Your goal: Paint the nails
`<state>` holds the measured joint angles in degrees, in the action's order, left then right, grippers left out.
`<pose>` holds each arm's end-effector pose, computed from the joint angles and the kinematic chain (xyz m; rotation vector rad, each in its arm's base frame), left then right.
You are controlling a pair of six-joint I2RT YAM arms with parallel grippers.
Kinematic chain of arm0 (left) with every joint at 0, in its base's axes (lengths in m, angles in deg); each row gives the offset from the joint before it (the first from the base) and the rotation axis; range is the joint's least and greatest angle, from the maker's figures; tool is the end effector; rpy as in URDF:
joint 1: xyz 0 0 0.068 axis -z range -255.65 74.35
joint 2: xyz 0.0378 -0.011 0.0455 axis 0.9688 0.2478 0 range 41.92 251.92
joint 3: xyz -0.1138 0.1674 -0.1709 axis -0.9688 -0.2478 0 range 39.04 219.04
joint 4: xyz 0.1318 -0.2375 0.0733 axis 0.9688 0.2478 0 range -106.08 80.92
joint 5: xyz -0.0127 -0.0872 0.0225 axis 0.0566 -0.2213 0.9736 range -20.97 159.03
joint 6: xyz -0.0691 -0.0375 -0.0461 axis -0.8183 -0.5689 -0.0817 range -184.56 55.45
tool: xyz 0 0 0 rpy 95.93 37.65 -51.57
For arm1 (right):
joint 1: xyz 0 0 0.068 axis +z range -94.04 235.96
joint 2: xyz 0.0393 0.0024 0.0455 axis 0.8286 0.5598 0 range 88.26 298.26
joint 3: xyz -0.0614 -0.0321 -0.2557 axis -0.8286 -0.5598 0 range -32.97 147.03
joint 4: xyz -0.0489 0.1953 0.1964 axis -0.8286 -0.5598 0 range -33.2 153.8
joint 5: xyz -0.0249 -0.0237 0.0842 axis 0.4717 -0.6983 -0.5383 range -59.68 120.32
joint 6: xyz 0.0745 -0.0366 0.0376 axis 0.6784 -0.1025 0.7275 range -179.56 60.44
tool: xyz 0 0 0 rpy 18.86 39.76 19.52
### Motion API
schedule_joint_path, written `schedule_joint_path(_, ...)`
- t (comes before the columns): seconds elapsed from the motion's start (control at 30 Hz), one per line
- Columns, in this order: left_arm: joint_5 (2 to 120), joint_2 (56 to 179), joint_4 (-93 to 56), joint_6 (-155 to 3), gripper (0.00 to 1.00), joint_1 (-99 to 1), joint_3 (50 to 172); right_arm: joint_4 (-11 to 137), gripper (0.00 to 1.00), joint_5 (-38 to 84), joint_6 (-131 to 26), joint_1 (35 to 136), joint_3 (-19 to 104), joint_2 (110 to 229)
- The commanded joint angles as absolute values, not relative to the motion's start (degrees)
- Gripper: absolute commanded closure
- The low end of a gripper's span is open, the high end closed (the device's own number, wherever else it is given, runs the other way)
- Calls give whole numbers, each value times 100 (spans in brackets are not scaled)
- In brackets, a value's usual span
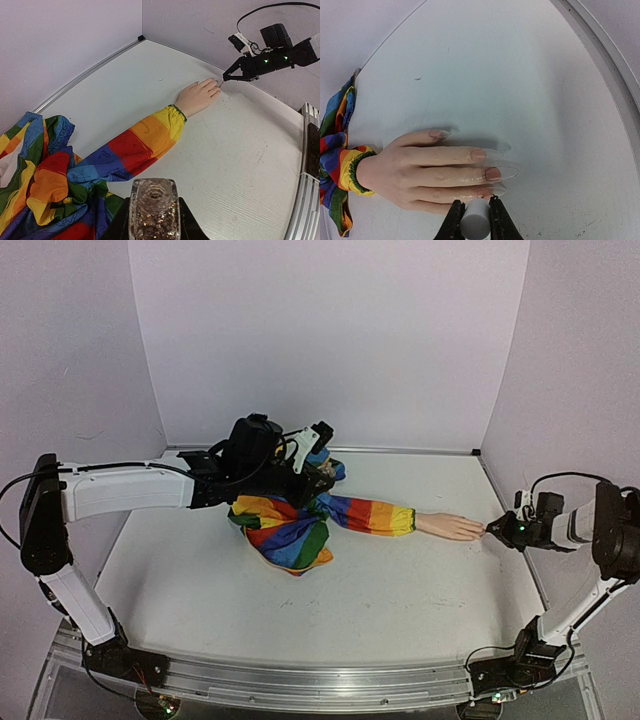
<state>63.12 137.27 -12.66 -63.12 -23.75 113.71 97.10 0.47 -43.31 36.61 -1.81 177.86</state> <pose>0.2746 -0.3638 0.2670 0.9820 1.8019 -0.6627 0.3340 -0.0742 0.1125 0.2818 1.9598 0.4865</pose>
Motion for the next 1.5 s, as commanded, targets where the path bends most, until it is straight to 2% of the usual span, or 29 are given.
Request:
schedule_joint_path(0.0, 6279, 13691, -1573, -6332, 100, -2406, 11690, 9819, 100, -101, -4317, 3645, 34, 17857)
schedule_joint_path(1.47, 6266, 13710, -1568, -6324, 100, -2400, 11689, 9667, 100, 140, -4330, 3649, 96, 17944)
